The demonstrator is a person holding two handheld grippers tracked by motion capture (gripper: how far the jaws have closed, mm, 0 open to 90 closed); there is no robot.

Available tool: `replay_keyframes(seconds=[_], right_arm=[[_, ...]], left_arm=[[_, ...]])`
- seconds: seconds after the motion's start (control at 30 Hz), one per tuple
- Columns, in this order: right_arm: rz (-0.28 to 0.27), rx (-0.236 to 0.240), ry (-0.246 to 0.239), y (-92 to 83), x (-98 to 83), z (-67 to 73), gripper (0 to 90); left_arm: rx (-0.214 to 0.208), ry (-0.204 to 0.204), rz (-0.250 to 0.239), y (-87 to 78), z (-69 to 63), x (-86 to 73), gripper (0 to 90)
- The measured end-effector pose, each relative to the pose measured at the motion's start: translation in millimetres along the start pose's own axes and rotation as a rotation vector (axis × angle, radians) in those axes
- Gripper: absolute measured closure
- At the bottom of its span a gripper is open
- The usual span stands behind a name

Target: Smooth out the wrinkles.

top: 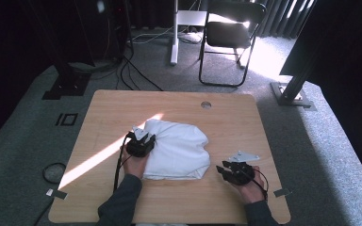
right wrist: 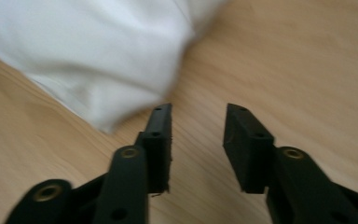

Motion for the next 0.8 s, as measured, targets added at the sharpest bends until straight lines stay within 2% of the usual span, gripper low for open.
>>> replay_keyframes(seconds=[0.03,0.07,0.1,0.13,0.2,0.27,0.33,0.37,0.4,0.43,0.47,0.6,0.63,0.67,0.8], right_arm=[[-0.033,0.020,-0.017,-2.8,4.7,6.1,56.5],[-0.033,0.020,-0.017,-2.8,4.7,6.1,56.5],[-0.047,0.058,-0.062,0.1,12.8,24.2,55.0],[-0.027,0.068,-0.097,6.6,14.9,34.8,55.1],[0.007,0.028,-0.149,24.4,18.6,48.6,56.4],[0.024,0.004,-0.141,40.4,23.4,52.8,52.0],[0.060,0.007,-0.133,51.4,24.2,53.2,53.6],[0.087,-0.011,-0.138,55.1,22.1,51.3,58.1],[0.087,-0.011,-0.138,55.1,22.1,51.3,58.1],[0.106,-0.024,-0.140,56.7,19.8,49.5,70.8],[0.129,-0.012,-0.135,53.7,14.0,48.0,86.9],[0.094,0.002,-0.135,34.5,8.7,47.1,87.7],[0.019,0.043,-0.150,10.0,-0.9,48.6,87.4],[-0.019,0.073,-0.156,0.1,-6.0,49.9,87.3],[-0.024,0.043,-0.119,-18.3,-30.5,36.0,80.9]], left_arm=[[0.000,-0.002,0.000,0.0,-0.2,0.1,66.8],[0.000,-0.002,0.000,0.0,-0.2,0.1,66.8],[0.006,-0.001,0.000,-0.2,-0.6,0.1,66.8],[0.007,-0.001,0.000,-0.2,-0.6,0.1,66.8],[0.002,-0.003,0.000,-0.3,-0.4,0.1,66.7],[0.001,0.001,0.002,-0.5,0.0,-0.1,66.7],[-0.002,0.002,0.002,-0.4,0.1,0.1,66.7],[-0.003,0.002,0.001,-0.3,0.1,0.1,66.7],[-0.003,0.002,0.001,-0.3,0.1,0.1,66.7],[-0.003,0.004,0.001,-0.1,0.2,0.1,66.7],[-0.004,0.004,0.000,-0.1,0.2,0.0,66.7],[-0.007,0.003,0.000,-0.2,0.4,0.1,66.7],[-0.009,0.004,0.001,-0.2,-0.1,0.2,66.6],[-0.006,0.007,0.003,-0.1,-0.3,0.3,66.6],[-0.015,-0.001,0.007,-0.2,0.8,0.4,66.6]])
Point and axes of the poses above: each handheld gripper's, and its own axes: y roughly forward along the jaws, x roughly out of its top, z roughly to its left, the point moved 9 cm from there along y, roughly forward along the jaws, and after that the axes turned 15 degrees about z, right-handed, at the moved point
